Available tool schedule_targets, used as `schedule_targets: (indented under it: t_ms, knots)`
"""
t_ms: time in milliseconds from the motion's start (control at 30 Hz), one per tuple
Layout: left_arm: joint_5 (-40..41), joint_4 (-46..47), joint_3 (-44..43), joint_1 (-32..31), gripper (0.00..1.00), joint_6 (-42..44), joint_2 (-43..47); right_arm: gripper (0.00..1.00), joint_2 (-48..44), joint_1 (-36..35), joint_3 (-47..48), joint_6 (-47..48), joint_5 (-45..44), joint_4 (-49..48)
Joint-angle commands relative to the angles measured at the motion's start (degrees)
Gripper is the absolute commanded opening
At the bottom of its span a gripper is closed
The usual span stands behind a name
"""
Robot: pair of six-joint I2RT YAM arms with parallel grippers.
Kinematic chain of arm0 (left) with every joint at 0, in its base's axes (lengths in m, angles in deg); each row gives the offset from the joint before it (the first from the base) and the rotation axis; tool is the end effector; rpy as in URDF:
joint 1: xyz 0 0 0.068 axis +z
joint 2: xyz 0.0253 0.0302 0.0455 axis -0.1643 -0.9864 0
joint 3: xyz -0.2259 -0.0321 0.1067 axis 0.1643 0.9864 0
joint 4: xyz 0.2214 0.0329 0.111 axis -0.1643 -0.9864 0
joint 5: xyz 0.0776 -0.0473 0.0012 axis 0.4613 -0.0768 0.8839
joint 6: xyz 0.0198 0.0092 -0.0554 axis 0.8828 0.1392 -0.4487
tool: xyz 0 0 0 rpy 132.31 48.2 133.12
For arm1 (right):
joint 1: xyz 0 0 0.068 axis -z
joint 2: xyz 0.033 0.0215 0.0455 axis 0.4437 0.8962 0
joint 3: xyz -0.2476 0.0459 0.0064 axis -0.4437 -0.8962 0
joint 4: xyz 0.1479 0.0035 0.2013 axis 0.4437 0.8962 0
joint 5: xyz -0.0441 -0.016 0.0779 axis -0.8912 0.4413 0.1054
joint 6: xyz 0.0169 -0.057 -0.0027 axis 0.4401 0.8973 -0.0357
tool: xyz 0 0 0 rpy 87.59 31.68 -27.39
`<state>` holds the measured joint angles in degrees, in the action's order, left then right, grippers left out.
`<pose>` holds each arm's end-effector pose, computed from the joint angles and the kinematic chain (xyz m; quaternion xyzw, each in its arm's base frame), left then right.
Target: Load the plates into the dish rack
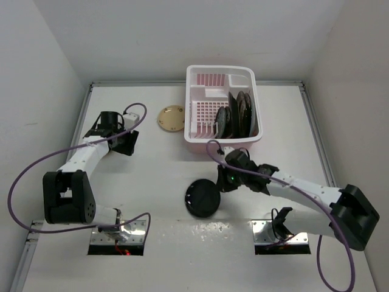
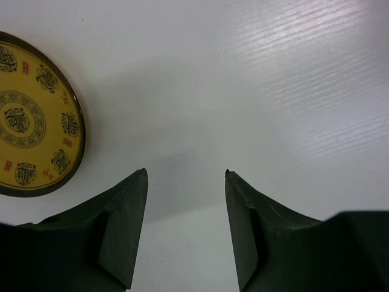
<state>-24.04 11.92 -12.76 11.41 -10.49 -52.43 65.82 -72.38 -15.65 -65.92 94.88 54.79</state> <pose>0.2729 0.0036 0.2037 0.1236 0.9454 -0.0208 0.3008 0.1467 0.1598 0.1446 -0.0671 0.9425 0.2623 0.1960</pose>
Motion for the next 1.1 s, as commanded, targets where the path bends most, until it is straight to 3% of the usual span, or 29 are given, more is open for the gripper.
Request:
schedule_targets:
  t_ms: [0,67,100,167,233,267,300,367,467,700,1067]
  knots:
    - [-0.4,2.0,-3.9,0.3,0.58,-0.6,-3.4,0.00,-3.1,-0.9,17.1,7.1,-4.0,7.5]
    - [-0.4,2.0,-6.4,0.9,0.58,-0.6,-5.1,0.00,0.0,-1.0,27.9,10.8,-5.5,12.1]
    - [-0.4,2.0,-7.3,0.9,0.58,-1.2,-6.0,0.00,2.9,-1.2,39.7,11.9,-6.2,13.9]
    - [-1.4,2.0,-9.9,1.6,0.58,-1.2,-8.5,0.00,9.7,-0.7,47.6,13.2,-10.2,22.7]
    - [-2.0,2.0,-11.7,2.2,0.58,-1.7,-10.3,0.00,13.5,0.6,61.7,14.4,-20.2,30.5]
    - [-2.9,2.0,-13.3,3.7,0.58,-1.7,-11.2,0.00,19.0,2.3,64.3,14.7,-23.3,32.5]
    - [-3.4,2.0,-14.2,4.3,0.58,-1.7,-12.9,0.00,20.8,2.7,69.9,14.9,-33.8,34.4]
    - [-4.6,2.0,-17.0,6.4,0.58,-2.3,-14.8,0.00,26.7,4.9,76.3,15.9,-40.9,38.4]
    - [-3.8,2.0,-20.0,7.7,0.58,-2.3,-18.5,0.00,30.7,5.7,79.4,20.7,-53.1,37.2]
    - [-1.9,2.0,-32.8,5.2,0.58,-1.7,-30.6,0.00,40.6,5.9,82.3,28.2,-60.8,32.5]
    - [-8.2,-3.7,-56.7,1.2,0.58,-3.3,-52.5,0.00,53.9,5.5,88.2,26.1,-72.8,31.5]
